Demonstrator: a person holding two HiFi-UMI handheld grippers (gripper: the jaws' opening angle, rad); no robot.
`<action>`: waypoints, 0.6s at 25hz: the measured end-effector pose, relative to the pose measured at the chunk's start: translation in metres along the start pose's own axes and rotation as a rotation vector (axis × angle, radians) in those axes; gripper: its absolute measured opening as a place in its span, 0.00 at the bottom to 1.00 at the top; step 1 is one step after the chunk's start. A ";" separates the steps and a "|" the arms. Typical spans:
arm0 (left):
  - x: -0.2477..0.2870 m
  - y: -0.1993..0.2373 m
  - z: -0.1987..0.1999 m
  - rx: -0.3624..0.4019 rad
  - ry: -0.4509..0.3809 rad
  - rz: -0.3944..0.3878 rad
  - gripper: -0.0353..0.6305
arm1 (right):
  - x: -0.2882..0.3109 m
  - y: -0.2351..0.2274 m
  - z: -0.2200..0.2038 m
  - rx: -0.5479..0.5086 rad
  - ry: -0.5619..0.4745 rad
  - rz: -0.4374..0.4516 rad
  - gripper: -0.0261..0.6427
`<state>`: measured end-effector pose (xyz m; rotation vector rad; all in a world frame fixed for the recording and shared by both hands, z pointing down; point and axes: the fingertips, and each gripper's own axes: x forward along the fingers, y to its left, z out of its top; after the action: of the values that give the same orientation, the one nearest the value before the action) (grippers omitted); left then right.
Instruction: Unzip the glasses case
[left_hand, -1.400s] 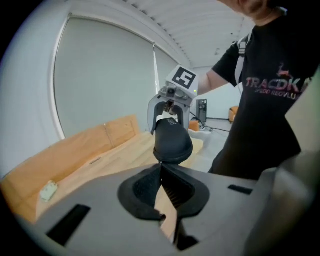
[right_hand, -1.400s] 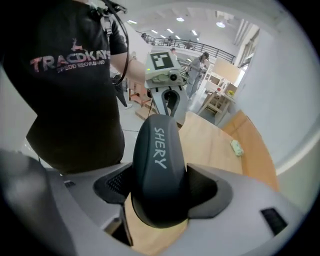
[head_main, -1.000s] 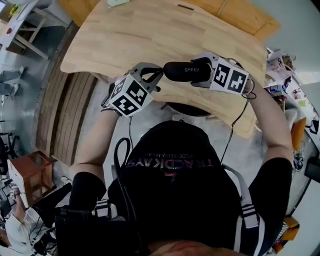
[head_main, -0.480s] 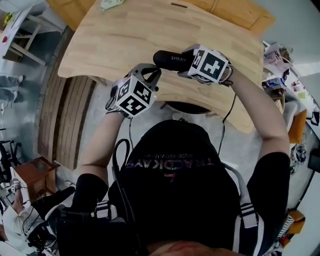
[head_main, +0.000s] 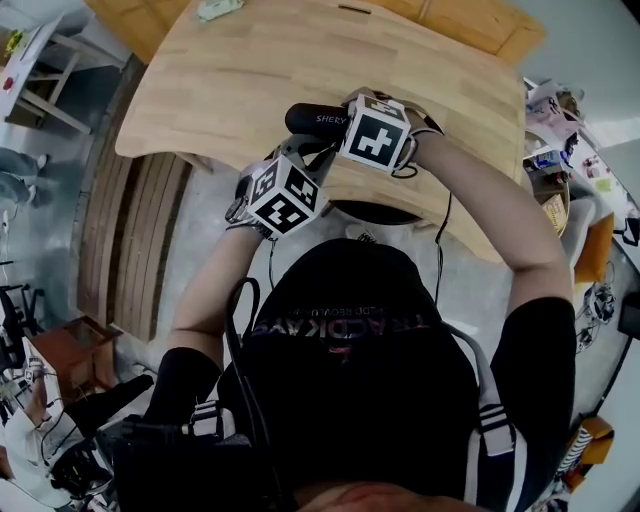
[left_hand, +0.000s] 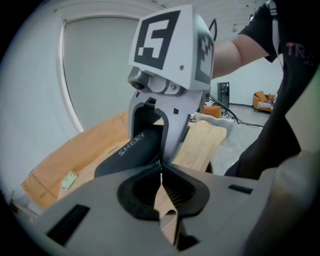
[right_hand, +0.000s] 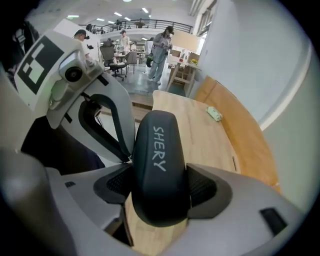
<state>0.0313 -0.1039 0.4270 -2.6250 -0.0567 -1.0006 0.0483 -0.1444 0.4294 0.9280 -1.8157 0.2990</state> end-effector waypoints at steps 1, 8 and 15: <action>0.001 -0.002 -0.002 0.002 0.002 -0.009 0.08 | 0.002 0.002 -0.001 -0.019 0.009 -0.002 0.54; -0.019 0.001 -0.011 -0.098 -0.073 -0.086 0.08 | 0.000 0.007 -0.004 0.024 -0.022 0.049 0.54; -0.054 0.034 -0.021 -0.350 -0.223 -0.160 0.52 | -0.029 0.021 -0.012 0.011 -0.137 0.158 0.54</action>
<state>-0.0175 -0.1382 0.3965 -3.0878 -0.1592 -0.8234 0.0466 -0.1100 0.4134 0.8317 -2.0201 0.3516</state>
